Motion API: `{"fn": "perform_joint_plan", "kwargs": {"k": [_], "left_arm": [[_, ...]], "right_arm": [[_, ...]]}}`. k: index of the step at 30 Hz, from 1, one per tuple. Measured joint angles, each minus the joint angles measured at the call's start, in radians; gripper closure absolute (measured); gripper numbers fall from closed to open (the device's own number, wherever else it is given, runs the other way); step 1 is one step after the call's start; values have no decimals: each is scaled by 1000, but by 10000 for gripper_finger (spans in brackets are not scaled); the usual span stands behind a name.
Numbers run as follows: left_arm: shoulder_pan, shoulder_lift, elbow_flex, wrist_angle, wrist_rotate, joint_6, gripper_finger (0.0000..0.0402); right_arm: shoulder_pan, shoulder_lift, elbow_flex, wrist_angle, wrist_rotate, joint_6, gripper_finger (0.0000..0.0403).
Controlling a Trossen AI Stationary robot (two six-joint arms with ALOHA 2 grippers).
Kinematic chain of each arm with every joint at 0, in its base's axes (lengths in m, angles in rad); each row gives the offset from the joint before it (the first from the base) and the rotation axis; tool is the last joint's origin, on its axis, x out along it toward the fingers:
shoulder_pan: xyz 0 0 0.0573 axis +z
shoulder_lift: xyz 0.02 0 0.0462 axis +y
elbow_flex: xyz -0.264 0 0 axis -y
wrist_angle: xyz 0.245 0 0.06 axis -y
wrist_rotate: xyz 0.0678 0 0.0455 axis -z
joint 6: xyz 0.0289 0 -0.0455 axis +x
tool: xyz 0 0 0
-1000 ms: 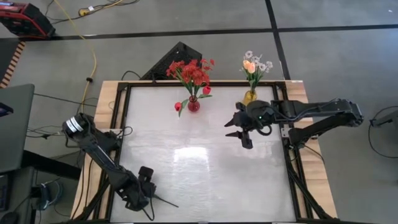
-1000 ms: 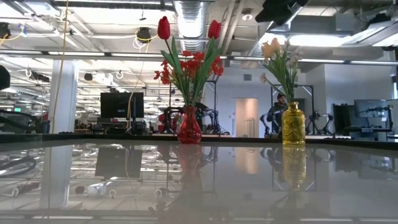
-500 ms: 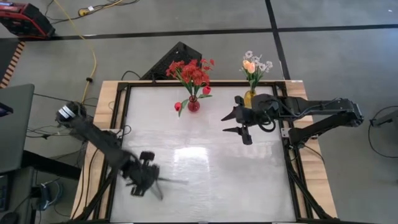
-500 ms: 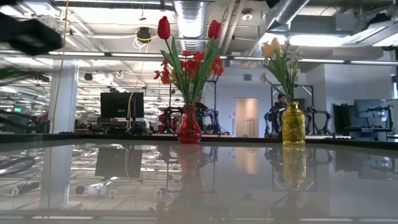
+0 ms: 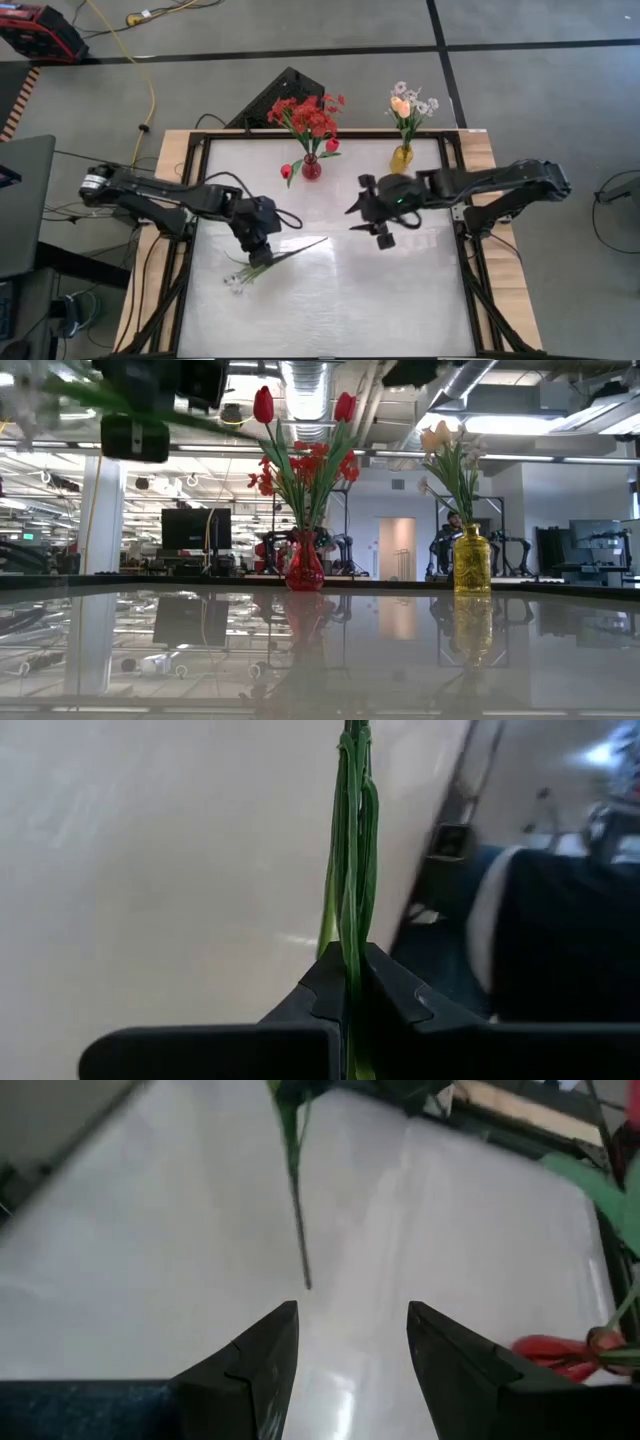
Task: Sort flowers into vase by color
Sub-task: Put the white flowers into the yellow vase
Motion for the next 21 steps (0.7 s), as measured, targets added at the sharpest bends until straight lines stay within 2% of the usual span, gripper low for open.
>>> {"fn": "perform_joint_plan", "kwargs": {"k": [5, 9, 11, 15, 21], "left_arm": [[75, 71, 0, -108, -20, 94, 399], [124, 109, -1, -102, -50, 117, 399], [145, 136, -1, -46, -75, 93, 399], [152, 182, -1, 142, -18, 38, 399], [115, 178, -1, 307, -15, -37, 400]], "right_arm": [[3, 95, 0, -7, 45, -93, 188], [1, 160, 0, -9, 45, -96, 188], [-9, 185, 0, -9, 32, -97, 188], [-14, 203, 0, -3, 5, -106, 189], [17, 184, 0, 29, 44, -145, 205]]}}
